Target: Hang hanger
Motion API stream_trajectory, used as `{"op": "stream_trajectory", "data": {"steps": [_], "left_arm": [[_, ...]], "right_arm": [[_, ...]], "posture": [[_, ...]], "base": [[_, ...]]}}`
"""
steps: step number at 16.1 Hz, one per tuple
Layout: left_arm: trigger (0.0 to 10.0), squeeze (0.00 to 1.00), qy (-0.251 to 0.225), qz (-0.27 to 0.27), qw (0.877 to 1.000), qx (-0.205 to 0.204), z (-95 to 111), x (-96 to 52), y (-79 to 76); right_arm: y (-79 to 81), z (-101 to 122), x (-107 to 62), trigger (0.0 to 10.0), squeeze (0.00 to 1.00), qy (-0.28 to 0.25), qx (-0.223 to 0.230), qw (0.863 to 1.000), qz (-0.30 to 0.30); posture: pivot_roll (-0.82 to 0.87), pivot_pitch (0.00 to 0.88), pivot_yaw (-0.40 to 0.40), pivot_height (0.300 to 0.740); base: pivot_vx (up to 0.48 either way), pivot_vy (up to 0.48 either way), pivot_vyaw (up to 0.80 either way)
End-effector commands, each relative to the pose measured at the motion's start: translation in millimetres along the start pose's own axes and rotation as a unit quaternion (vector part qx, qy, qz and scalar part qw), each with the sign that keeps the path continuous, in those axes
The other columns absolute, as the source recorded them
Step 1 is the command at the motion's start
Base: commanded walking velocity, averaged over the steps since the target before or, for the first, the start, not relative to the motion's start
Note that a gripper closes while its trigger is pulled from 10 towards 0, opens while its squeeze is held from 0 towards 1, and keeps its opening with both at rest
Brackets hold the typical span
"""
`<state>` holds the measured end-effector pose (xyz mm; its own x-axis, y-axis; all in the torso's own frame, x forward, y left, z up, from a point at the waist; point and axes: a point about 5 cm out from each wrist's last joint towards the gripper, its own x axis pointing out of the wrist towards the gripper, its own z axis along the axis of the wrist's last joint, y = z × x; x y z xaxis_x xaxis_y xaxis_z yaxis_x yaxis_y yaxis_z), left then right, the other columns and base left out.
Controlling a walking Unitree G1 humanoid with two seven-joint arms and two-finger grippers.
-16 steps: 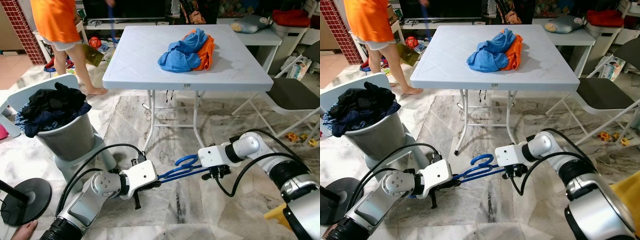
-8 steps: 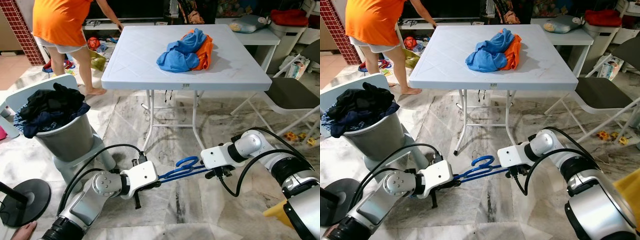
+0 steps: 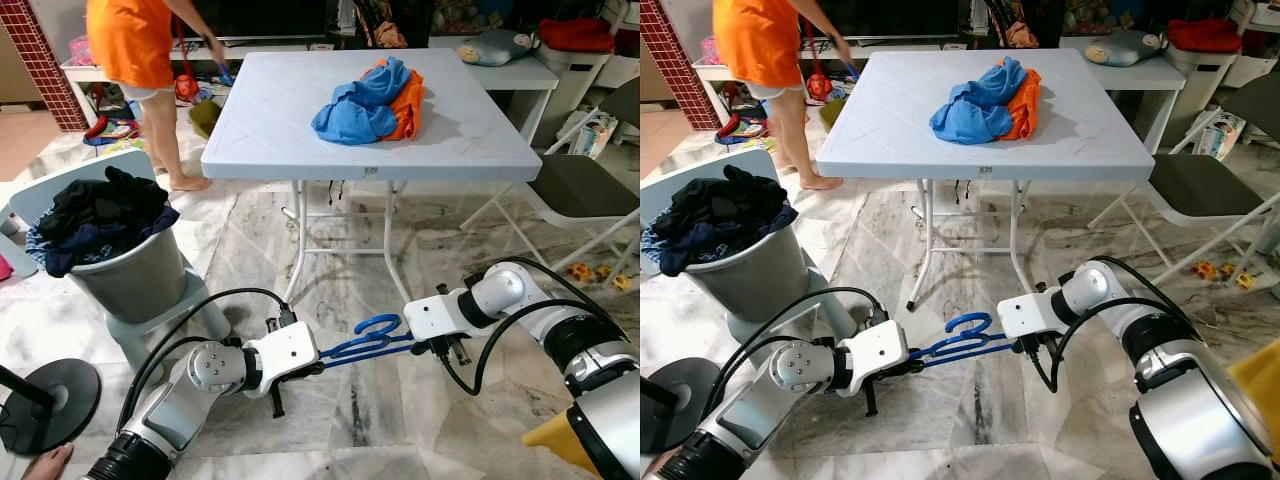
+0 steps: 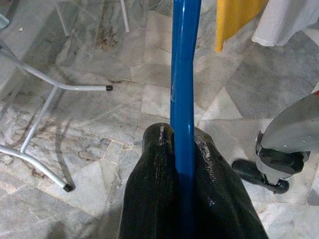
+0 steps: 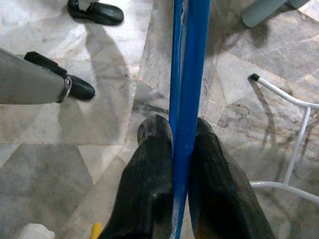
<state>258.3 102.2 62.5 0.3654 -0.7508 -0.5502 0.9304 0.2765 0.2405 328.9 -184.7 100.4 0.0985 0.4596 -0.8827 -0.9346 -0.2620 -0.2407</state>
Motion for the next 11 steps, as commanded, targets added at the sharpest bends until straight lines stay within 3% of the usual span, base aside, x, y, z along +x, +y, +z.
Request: {"op": "stream_trajectory", "data": {"steps": [1, 7, 8, 11], "left_arm": [[10.0, 0.00, 0.000, 0.004, 1.000, 0.012, 2.6, -0.7, 4.5], [10.0, 0.00, 0.002, 0.007, 1.000, 0.013, 1.9, -0.2, 4.4], [10.0, 1.00, 0.002, 0.014, 1.000, 0.009, 1.2, -0.1, 5.8], [10.0, 1.00, -0.016, 0.026, 1.000, 0.001, 4.5, 0.5, 6.3]], "right_arm": [[-3.3, 0.1, -4.4, 0.0, 0.00, -0.002, 0.000, 1.000, -0.008], [-2.1, -2.6, -4.6, 0.0, 0.00, 0.002, 0.006, 1.000, -0.011], [-1.9, -3.4, -4.7, 0.0, 0.00, 0.006, 0.006, 1.000, -0.012], [-2.1, -4.6, -4.8, 0.0, 0.00, 0.012, 0.006, 1.000, -0.016]], "posture": [[-0.08, 0.000, 0.008, 0.740], [-0.08, 0.000, 0.009, 0.740], [-0.07, 0.000, 0.007, 0.740], [-0.07, 0.000, 0.005, 0.740]], "base": [[0.000, 0.000, 0.00], [0.000, 0.000, 0.00], [0.000, 0.000, 0.00], [0.000, 0.000, 0.00]]}}
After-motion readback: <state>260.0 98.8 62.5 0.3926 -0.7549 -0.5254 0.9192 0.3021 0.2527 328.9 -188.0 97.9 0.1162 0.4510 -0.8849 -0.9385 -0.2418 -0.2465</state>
